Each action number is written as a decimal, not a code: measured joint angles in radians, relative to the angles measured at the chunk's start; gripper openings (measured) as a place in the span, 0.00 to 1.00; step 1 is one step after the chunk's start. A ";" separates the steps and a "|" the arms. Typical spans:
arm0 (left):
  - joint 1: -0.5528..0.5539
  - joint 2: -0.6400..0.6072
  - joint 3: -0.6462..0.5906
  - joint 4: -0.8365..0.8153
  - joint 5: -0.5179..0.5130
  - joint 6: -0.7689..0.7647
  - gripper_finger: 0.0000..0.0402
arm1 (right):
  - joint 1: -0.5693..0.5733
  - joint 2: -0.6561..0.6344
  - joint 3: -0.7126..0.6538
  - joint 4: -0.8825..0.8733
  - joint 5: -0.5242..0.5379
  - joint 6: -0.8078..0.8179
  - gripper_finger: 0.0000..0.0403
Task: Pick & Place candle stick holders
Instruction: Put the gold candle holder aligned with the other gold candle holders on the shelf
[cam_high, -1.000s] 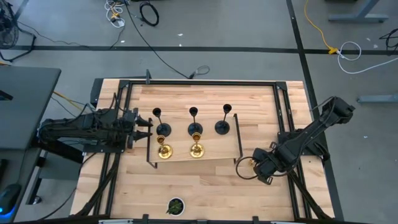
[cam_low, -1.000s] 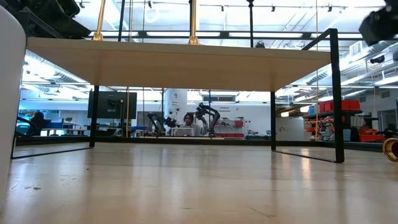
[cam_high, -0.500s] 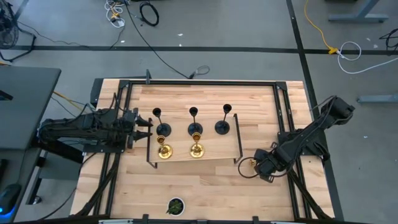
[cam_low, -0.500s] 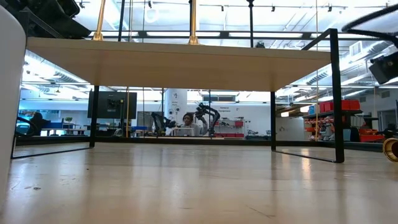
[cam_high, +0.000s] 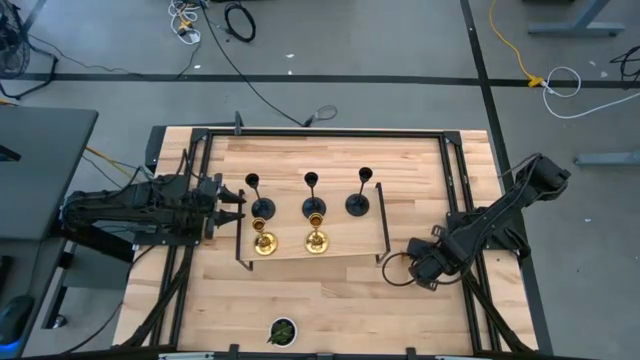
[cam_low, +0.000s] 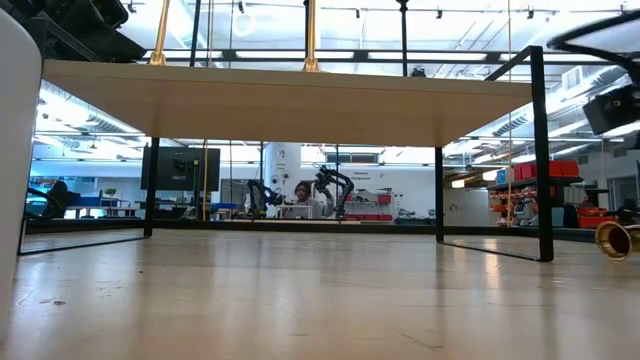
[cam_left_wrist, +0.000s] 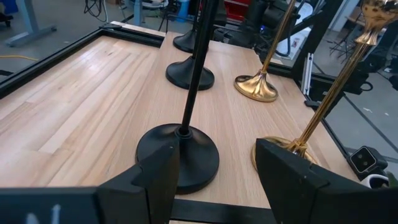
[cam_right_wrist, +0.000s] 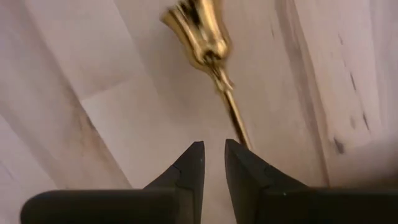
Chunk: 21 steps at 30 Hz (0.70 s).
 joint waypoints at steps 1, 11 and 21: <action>0.000 0.000 0.000 0.000 0.000 0.000 0.53 | 0.000 0.000 0.000 0.013 0.007 -0.002 0.16; 0.000 0.000 0.000 -0.004 0.000 -0.001 0.53 | -0.003 0.001 -0.080 0.132 -0.001 -0.017 0.16; 0.000 0.000 0.000 -0.012 -0.006 -0.001 0.53 | -0.037 -0.003 -0.150 0.216 -0.028 -0.024 0.16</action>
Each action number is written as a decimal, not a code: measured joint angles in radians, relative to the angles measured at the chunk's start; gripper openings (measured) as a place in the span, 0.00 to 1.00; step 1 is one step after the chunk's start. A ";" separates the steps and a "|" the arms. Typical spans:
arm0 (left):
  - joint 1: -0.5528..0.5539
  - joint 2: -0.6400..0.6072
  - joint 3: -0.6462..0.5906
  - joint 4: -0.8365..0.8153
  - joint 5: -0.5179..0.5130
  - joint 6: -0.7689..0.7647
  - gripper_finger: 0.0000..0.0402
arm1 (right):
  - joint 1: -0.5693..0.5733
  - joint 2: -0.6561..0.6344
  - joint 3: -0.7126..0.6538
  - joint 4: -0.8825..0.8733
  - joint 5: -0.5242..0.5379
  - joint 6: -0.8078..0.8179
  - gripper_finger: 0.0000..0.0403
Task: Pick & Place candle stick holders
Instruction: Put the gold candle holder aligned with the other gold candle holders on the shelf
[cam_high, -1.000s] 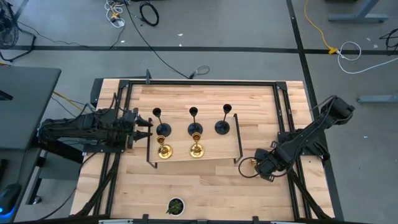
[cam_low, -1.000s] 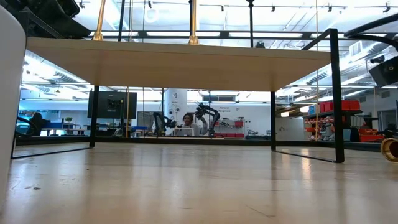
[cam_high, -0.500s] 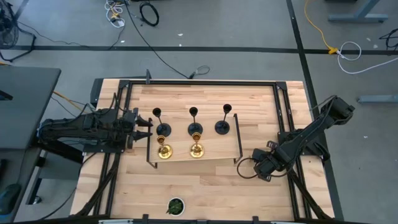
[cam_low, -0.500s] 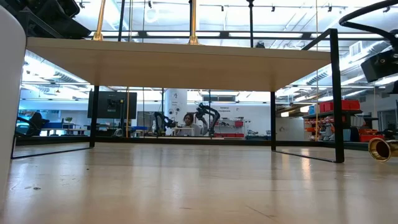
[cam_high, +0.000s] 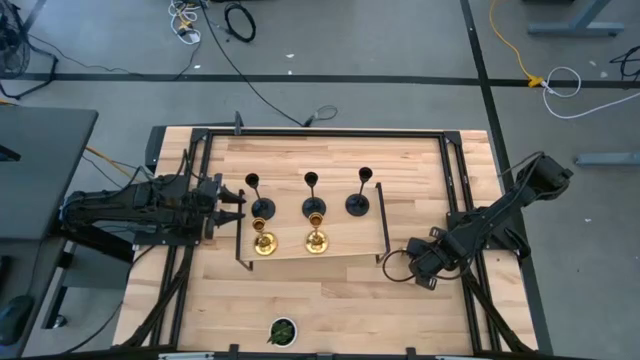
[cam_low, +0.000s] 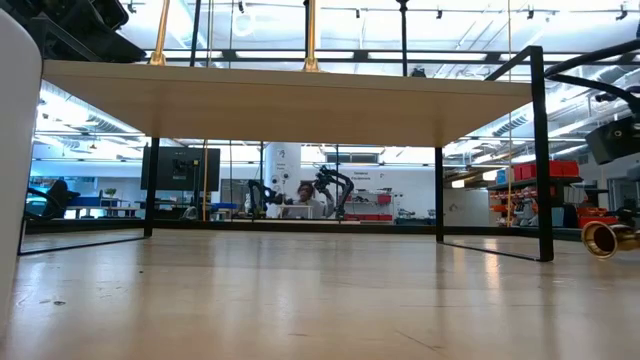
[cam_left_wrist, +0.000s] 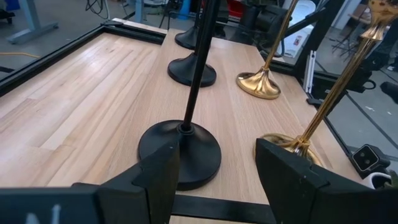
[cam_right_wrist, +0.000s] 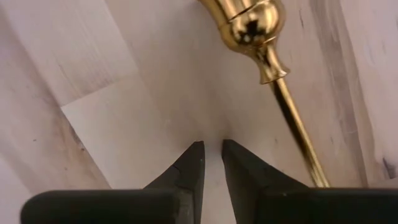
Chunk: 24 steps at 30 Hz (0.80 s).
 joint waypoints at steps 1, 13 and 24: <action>0.000 0.000 0.000 -0.001 0.000 0.000 0.53 | -0.001 0.000 0.001 0.004 -0.003 -0.001 0.16; 0.000 0.000 0.000 -0.001 -0.013 -0.001 0.53 | -0.014 0.005 0.144 -0.157 0.142 -0.092 0.16; 0.000 0.000 0.000 -0.016 -0.012 0.001 0.53 | -0.069 0.005 0.144 -0.235 0.274 -0.249 0.28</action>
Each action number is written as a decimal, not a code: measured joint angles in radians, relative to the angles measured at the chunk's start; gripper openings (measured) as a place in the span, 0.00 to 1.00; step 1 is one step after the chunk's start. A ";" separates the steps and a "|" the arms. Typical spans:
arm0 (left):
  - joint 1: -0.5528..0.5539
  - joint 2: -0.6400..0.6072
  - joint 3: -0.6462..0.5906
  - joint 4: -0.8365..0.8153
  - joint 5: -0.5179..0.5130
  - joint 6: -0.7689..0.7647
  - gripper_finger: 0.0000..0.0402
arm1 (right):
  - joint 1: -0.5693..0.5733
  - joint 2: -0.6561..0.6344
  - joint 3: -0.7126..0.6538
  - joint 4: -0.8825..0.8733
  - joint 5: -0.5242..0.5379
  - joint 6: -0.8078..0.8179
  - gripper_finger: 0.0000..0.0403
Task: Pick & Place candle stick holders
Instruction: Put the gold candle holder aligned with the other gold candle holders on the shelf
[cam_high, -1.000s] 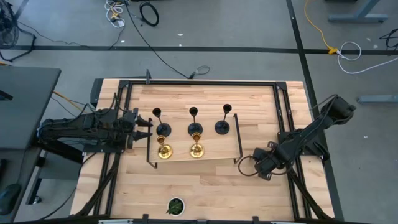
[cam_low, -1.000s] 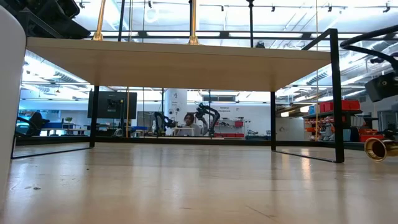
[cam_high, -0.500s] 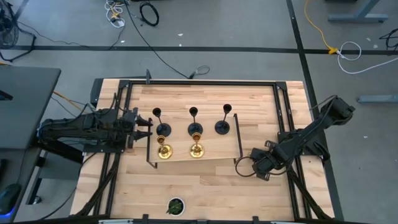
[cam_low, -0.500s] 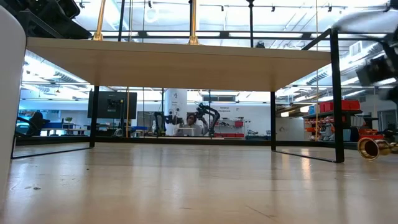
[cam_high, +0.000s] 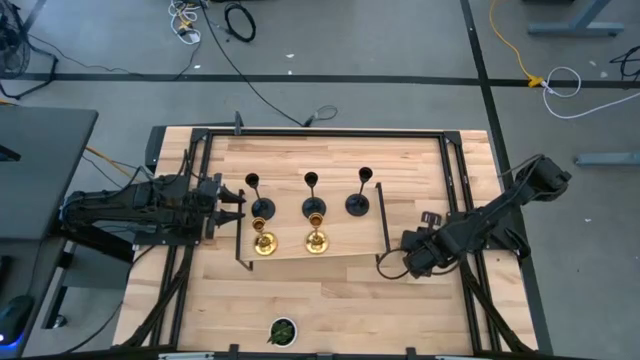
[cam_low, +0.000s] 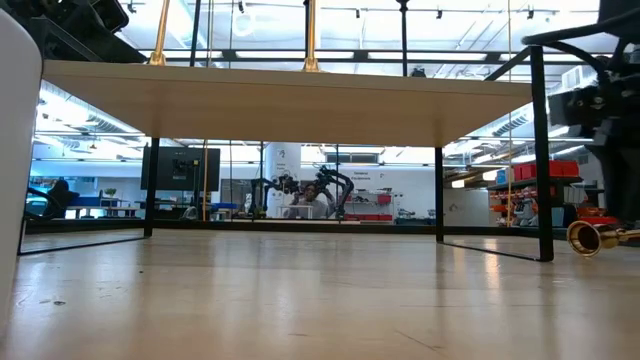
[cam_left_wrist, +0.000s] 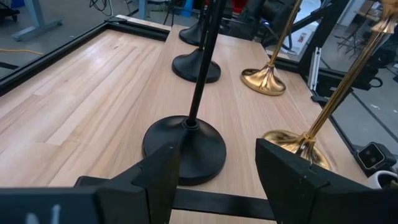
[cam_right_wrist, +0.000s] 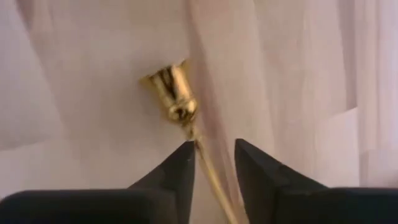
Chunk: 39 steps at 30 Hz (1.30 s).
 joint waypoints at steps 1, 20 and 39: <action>0.000 0.000 0.000 0.000 0.000 0.000 0.53 | -0.007 0.000 0.000 0.005 0.011 -0.003 0.30; 0.000 0.000 0.000 -0.015 0.001 0.000 0.53 | -0.074 0.028 -0.031 0.064 -0.087 -0.068 0.54; 0.000 0.000 0.000 -0.014 0.000 0.000 0.53 | -0.087 0.027 -0.136 0.198 -0.116 -0.023 0.11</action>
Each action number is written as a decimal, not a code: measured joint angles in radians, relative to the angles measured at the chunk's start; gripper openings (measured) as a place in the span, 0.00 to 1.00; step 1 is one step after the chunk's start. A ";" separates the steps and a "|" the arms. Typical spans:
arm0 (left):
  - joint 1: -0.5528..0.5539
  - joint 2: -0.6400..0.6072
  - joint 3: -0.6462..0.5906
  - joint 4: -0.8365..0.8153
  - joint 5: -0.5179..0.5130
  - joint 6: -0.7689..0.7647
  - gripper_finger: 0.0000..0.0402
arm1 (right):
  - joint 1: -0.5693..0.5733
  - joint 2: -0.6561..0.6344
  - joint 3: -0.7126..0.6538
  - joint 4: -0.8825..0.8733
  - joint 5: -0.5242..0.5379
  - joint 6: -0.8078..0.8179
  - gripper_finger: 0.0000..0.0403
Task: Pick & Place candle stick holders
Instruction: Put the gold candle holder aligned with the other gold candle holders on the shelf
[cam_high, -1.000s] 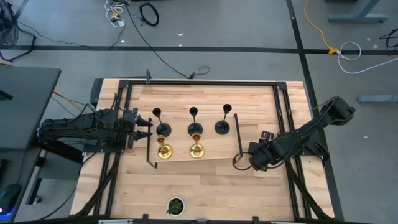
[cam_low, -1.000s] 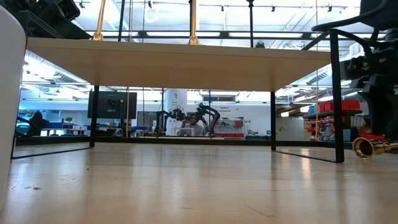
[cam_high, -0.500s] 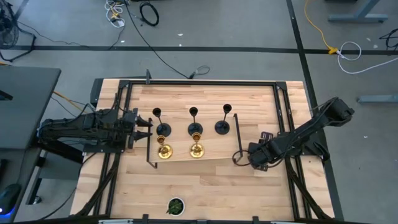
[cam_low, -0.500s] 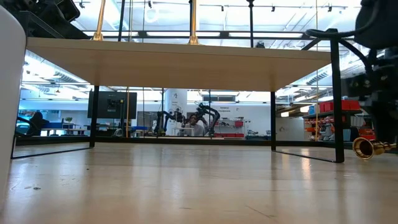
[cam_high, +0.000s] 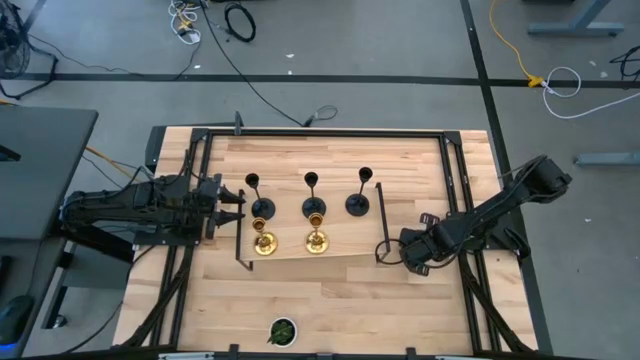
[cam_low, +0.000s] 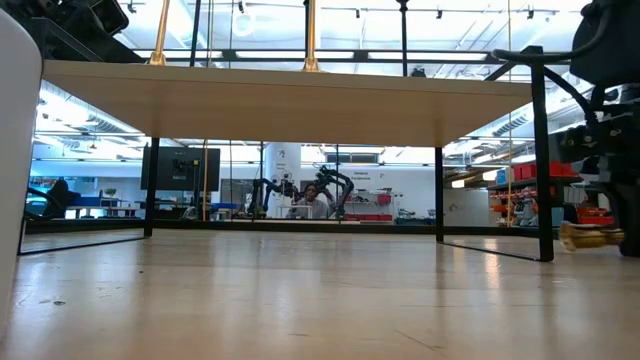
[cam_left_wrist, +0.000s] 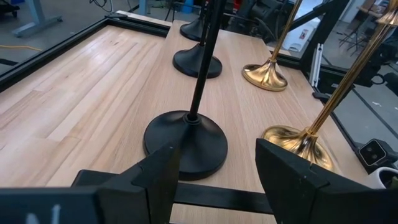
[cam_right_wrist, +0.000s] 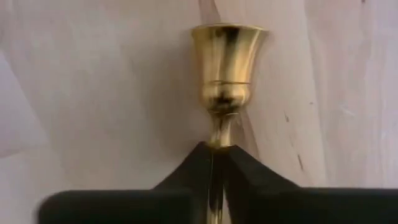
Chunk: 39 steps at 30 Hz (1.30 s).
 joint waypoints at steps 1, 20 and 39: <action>0.000 0.000 0.000 0.000 0.000 0.000 0.53 | 0.000 0.000 0.000 -0.001 0.004 0.002 0.07; 0.000 0.000 0.000 -0.002 0.000 0.000 0.53 | 0.000 0.000 0.086 -0.131 -0.034 0.035 0.01; 0.000 0.000 0.000 -0.004 0.000 0.000 0.53 | 0.176 -0.227 0.361 -0.387 0.164 0.216 0.01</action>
